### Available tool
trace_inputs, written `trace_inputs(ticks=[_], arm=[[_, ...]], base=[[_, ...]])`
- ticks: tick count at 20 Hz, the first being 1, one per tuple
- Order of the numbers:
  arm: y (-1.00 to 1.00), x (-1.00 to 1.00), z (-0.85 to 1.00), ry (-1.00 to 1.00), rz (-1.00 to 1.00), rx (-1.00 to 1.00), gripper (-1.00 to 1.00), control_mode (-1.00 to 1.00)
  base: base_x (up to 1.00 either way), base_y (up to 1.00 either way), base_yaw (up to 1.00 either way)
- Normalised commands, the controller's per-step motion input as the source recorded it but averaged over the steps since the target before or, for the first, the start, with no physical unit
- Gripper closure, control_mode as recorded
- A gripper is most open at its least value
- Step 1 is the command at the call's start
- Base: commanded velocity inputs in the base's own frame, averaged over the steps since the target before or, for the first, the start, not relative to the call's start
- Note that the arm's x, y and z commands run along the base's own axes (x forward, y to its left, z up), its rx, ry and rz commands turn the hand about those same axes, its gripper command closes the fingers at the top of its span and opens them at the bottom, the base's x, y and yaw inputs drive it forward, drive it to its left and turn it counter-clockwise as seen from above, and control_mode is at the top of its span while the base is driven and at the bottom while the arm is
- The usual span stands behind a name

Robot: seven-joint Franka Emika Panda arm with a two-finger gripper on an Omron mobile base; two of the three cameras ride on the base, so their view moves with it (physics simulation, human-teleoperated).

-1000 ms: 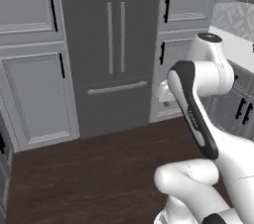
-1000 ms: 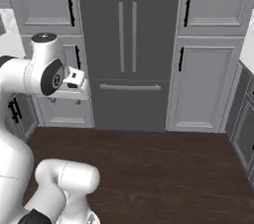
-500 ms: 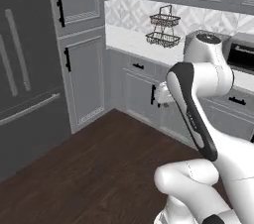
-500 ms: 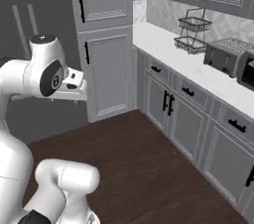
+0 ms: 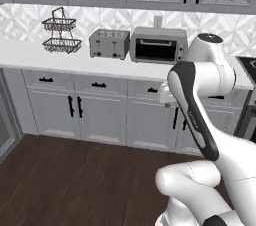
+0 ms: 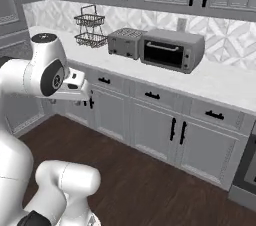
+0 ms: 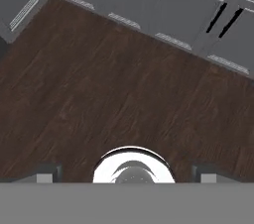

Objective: Navigate to the toaster oven.

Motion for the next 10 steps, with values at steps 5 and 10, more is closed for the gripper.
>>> trace_inputs(ticks=[5,10], arm=[[0.0,0.0,0.0,0.0,0.0,0.0,-1.0,1.0],[0.0,0.0,0.0,0.0,0.0,0.0,-1.0,1.0]], base=[[-0.02,0.0,-0.7],[0.01,0.0,-0.58]])
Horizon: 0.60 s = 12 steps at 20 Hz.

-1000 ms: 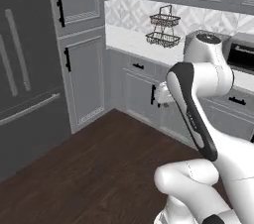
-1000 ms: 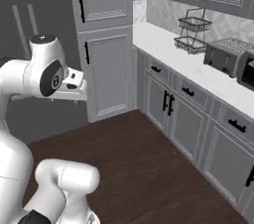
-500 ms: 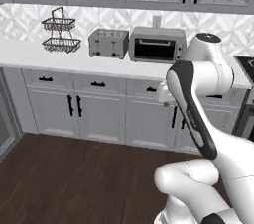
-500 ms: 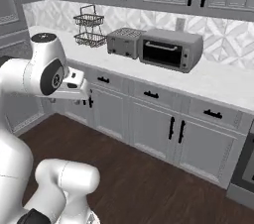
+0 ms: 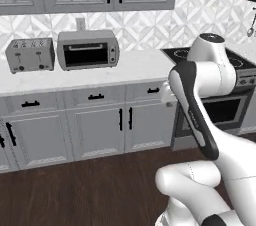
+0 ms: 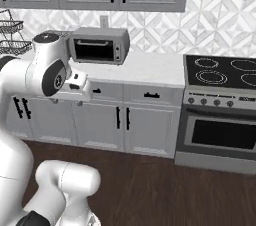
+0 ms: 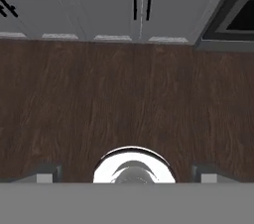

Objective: Navigate to the toaster oven.

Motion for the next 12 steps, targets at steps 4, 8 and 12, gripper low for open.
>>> trace_inputs(ticks=[4,8,12], arm=[[0.0,0.0,0.0,0.0,0.0,0.0,-1.0,1.0],[0.0,0.0,0.0,0.0,0.0,0.0,-1.0,1.0],[0.0,0.0,0.0,0.0,0.0,0.0,-1.0,1.0]], base=[[0.39,-0.55,0.11],[0.56,-1.0,0.11],[0.14,-0.91,-0.02]])
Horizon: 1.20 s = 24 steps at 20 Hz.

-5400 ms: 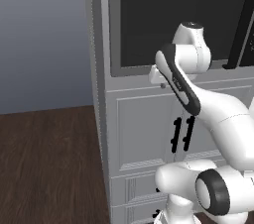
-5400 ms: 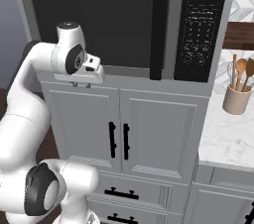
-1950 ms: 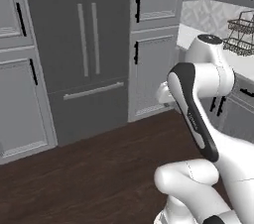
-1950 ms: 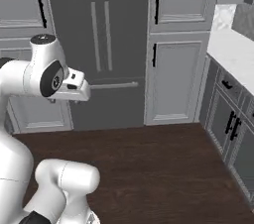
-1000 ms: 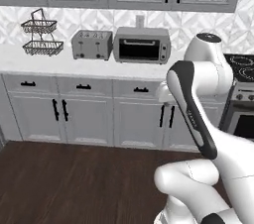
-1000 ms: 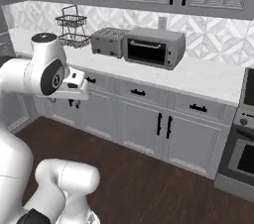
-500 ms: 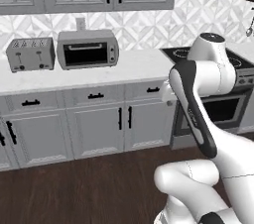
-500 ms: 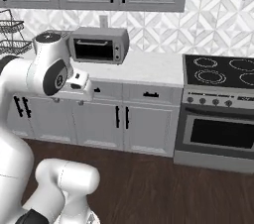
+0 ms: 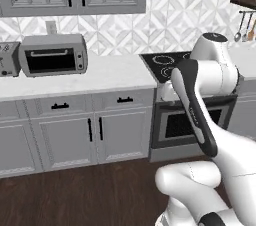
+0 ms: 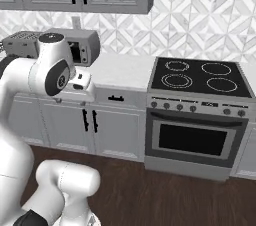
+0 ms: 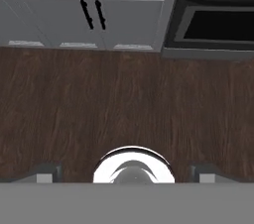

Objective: Navigate to the toaster oven.

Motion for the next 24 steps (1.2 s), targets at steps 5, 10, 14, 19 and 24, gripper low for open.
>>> trace_inputs(ticks=[5,10,14,19,24], arm=[[0.0,0.0,0.0,0.0,0.0,0.0,-1.0,1.0],[0.0,0.0,0.0,0.0,0.0,0.0,-1.0,1.0],[0.0,0.0,0.0,0.0,0.0,0.0,-1.0,1.0],[0.0,0.0,0.0,0.0,0.0,0.0,-1.0,1.0],[0.0,0.0,0.0,0.0,0.0,0.0,-1.0,1.0]], base=[[0.2,0.32,-0.21],[0.69,1.0,-0.1],[1.0,0.57,-0.12],[0.98,0.02,-0.25],[0.33,0.68,-0.28]])
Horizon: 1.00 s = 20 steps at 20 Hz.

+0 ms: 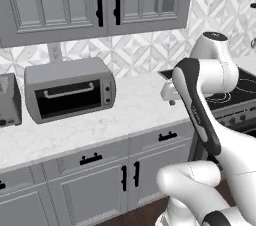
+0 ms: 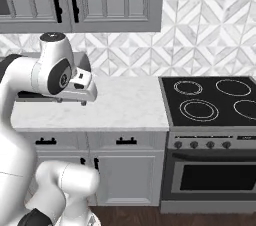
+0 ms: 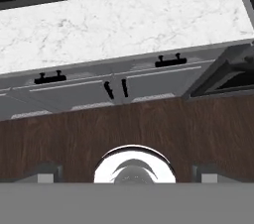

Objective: Navigate to the toaster oven.

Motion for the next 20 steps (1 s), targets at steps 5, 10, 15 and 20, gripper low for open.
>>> trace_inputs(ticks=[5,10,15,20], arm=[[0.0,0.0,0.0,0.0,0.0,0.0,-1.0,1.0],[0.0,0.0,0.0,0.0,0.0,0.0,-1.0,1.0],[0.0,0.0,0.0,0.0,0.0,0.0,-1.0,1.0],[0.0,0.0,0.0,0.0,0.0,0.0,-1.0,1.0]], base=[[0.94,0.91,-0.05],[0.84,0.18,0.14],[0.0,0.0,0.0],[0.0,0.0,0.0]])
